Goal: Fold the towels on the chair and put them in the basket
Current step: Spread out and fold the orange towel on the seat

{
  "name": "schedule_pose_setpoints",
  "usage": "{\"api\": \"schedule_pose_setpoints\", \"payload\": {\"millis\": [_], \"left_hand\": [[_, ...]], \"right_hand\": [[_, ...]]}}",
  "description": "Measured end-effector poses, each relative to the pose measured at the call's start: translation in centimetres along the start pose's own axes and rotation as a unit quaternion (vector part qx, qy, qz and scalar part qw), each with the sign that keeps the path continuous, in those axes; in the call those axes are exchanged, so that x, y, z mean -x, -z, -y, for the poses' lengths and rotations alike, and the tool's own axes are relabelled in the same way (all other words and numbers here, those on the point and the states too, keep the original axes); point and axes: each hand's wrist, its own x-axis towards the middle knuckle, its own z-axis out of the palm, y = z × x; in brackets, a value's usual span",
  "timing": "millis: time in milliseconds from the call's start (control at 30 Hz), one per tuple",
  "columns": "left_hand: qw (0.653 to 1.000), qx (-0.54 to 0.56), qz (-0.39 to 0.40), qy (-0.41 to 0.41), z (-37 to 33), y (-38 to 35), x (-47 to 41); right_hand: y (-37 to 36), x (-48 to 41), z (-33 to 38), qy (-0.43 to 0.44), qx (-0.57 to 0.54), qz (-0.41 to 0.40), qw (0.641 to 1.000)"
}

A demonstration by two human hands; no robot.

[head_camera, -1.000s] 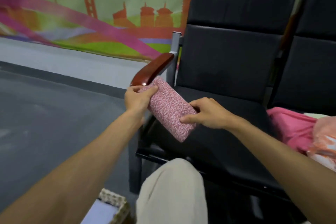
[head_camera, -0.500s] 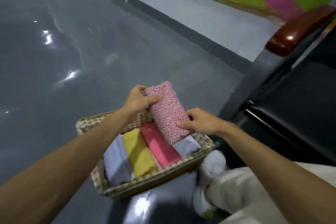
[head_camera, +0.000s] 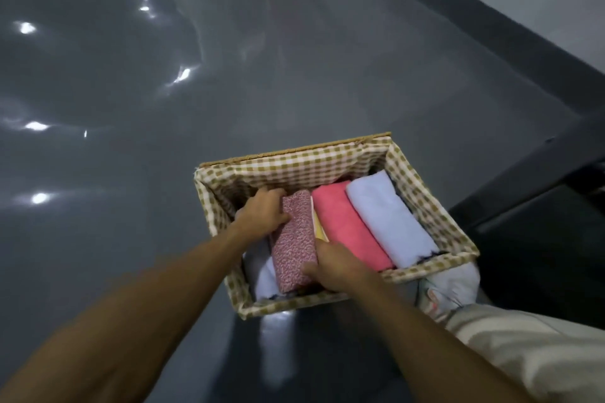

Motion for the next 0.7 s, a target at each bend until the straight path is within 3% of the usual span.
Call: {"api": "schedule_pose_setpoints", "payload": {"millis": [133, 267, 400, 700], "left_hand": [[0.996, -0.076, -0.033, -0.016, 0.0, -0.2, 0.6], [0.975, -0.171, -0.096, -0.107, -2.2, 1.7, 2.1], [0.971, -0.072, -0.042, -0.223, -7.7, 4.8, 3.3], [0.900, 0.039, 0.011, -0.434, -31.4, 7.1, 8.1]], "right_hand": [[1.6, 0.3, 0.3, 0.005, 0.095, -0.001, 0.995], [4.3, 2.2, -1.5, 0.023, 0.119, -0.053, 0.991], [8.8, 7.1, -4.5, 0.014, 0.137, -0.111, 0.984], [18.5, 29.2, -15.3, -0.123, 0.114, -0.323, 0.931]]}}
